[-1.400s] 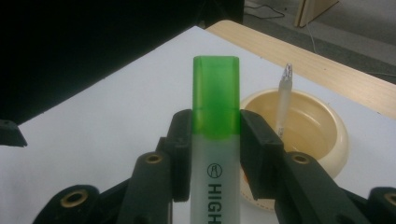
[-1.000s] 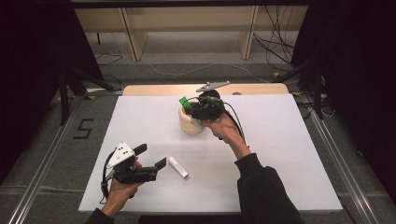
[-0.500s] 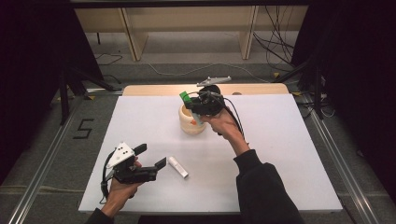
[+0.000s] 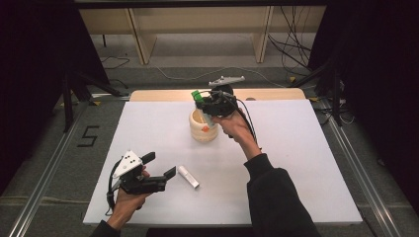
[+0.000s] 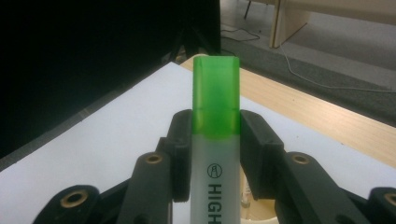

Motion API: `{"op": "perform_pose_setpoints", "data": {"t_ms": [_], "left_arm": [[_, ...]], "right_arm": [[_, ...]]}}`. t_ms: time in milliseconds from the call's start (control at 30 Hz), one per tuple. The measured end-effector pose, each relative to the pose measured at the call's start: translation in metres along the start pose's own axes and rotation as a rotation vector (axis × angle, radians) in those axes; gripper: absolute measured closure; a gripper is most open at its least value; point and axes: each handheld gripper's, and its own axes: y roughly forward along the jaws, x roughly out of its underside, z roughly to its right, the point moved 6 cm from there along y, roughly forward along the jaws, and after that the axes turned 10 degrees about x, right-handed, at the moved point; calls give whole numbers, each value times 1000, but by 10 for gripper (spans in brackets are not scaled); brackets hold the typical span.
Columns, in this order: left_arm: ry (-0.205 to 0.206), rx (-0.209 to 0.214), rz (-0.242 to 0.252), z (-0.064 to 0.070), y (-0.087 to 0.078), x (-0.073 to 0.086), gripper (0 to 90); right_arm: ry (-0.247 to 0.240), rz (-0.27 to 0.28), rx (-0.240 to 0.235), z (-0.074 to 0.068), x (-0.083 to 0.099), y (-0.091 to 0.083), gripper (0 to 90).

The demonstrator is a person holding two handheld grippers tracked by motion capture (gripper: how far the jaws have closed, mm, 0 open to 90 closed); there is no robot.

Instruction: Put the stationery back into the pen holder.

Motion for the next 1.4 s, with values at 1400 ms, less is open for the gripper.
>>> {"op": "perform_pose_setpoints", "data": {"t_ms": [1400], "left_arm": [[-7, 5, 8, 1, 0, -1, 65]], "right_arm": [[36, -13, 117, 16, -1, 57, 672]]}}
